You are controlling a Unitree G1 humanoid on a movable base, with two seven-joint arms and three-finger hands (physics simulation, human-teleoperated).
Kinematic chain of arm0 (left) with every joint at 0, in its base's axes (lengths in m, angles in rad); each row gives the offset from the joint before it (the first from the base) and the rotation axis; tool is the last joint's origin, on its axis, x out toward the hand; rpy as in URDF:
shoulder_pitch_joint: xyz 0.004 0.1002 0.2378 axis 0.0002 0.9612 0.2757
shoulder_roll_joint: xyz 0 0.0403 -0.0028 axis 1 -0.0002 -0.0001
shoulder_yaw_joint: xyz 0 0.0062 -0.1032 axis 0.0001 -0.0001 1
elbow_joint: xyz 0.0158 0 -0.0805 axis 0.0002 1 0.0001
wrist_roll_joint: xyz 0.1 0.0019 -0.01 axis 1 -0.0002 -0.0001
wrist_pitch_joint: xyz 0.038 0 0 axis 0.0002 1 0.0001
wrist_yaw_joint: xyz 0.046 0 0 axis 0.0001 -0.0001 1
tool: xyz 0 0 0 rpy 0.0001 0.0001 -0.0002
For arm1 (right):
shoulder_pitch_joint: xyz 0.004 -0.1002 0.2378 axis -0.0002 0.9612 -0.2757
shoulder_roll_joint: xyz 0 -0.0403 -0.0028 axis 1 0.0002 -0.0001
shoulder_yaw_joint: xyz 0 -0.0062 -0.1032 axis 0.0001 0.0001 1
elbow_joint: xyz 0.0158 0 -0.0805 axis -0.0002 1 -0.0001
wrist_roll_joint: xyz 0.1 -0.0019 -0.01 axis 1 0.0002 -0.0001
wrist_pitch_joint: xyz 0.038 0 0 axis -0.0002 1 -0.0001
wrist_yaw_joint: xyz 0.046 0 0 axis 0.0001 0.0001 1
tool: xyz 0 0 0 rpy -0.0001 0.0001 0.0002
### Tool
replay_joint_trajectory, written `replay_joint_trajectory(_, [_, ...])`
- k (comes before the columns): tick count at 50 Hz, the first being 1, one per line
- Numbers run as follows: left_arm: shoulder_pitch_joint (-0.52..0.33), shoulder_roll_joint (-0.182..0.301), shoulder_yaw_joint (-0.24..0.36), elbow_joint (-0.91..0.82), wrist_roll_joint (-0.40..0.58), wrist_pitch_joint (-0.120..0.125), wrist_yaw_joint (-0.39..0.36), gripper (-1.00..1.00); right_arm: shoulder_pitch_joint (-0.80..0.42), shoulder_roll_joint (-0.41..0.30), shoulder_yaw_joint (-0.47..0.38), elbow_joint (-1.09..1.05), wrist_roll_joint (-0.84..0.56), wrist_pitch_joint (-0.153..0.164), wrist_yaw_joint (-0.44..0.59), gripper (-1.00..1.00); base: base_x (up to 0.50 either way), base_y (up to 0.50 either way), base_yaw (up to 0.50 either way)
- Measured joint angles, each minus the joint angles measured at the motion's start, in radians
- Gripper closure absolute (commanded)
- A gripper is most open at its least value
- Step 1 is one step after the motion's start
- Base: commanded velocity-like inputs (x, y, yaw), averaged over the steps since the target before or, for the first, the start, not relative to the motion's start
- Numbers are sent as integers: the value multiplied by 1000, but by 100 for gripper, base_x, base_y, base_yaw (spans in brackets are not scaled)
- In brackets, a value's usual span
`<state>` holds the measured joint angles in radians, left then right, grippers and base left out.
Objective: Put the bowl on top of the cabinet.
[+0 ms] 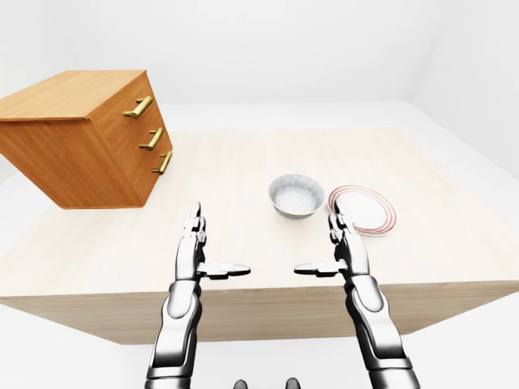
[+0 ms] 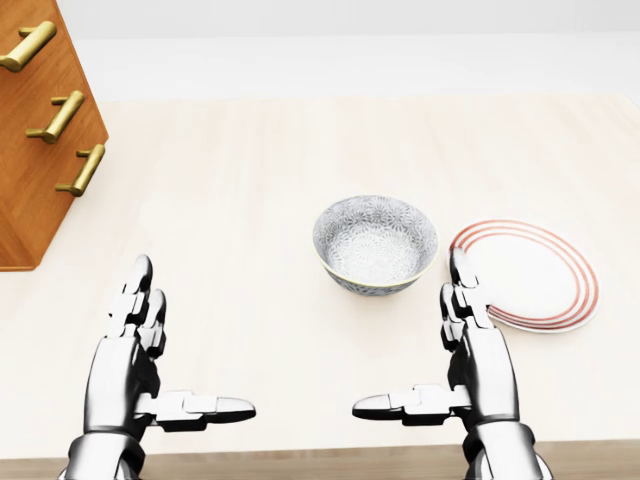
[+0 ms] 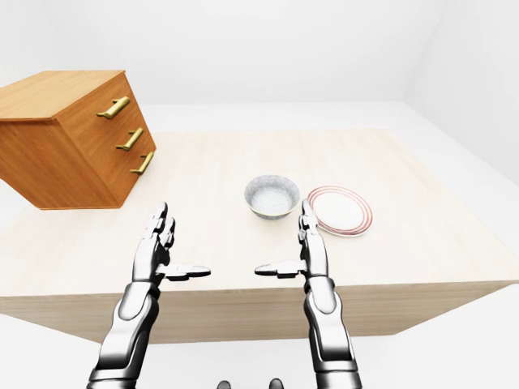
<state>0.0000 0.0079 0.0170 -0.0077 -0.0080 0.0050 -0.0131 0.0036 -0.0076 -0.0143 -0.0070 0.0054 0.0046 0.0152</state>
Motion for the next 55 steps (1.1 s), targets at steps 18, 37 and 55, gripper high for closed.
replay_joint_trajectory(18, [0, 14, 46, -28, -37, -5, 1, -100, 10, -6, -6, -8, -16, 1, 19, -100, 0, 0, 0])
replay_joint_trajectory(37, [-1, 94, 281, -261, -213, 31, 26, -100, 75, -27, -157, -426, 59, 83, 28, -100, 0, 0, 0])
replay_joint_trajectory(55, [-4, 185, 597, -565, -454, 82, 213, -100, 122, -54, -446, -934, 248, 83, 22, -100, 0, 0, 0])
